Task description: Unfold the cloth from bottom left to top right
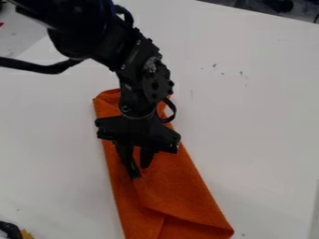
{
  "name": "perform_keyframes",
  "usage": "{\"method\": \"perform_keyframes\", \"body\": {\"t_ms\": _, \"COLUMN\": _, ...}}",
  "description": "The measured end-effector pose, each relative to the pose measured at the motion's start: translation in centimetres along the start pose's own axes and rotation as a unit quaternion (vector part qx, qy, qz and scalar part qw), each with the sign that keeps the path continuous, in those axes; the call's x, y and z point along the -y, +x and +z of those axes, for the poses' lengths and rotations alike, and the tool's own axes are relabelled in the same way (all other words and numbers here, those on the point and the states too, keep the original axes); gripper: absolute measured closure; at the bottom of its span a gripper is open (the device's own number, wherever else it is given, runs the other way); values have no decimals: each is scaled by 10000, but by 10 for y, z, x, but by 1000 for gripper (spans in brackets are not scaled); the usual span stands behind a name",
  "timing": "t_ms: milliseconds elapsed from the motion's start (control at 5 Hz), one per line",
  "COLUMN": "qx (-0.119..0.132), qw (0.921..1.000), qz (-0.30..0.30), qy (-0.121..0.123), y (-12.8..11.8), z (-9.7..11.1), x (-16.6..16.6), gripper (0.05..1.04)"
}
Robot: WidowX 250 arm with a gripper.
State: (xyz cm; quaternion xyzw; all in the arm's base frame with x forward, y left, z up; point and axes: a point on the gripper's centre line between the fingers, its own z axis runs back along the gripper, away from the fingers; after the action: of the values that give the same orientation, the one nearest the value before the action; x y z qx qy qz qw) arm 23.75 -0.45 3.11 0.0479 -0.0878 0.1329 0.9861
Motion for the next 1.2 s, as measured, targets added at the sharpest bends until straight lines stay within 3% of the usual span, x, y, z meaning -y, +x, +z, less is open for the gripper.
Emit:
{"method": "perform_keyframes", "body": {"t_ms": 200, "qx": 10, "qw": 10000, "qz": 68, "qy": 16, "y": 0, "z": 0, "x": -1, "gripper": 255}}
{"method": "perform_keyframes", "body": {"t_ms": 400, "qx": 22, "qw": 9998, "qz": 176, "qy": 19, "y": -6, "z": 1, "x": -3, "gripper": 71}}
{"method": "perform_keyframes", "body": {"t_ms": 600, "qx": 27, "qw": 9994, "qz": 310, "qy": -127, "y": -9, "z": -4, "x": -6, "gripper": 74}}
{"method": "perform_keyframes", "body": {"t_ms": 800, "qx": 23, "qw": 9992, "qz": 315, "qy": -231, "y": -10, "z": -10, "x": -5, "gripper": 133}}
{"method": "perform_keyframes", "body": {"t_ms": 1200, "qx": -28, "qw": 9993, "qz": 224, "qy": -289, "y": -8, "z": -14, "x": -5, "gripper": 724}}
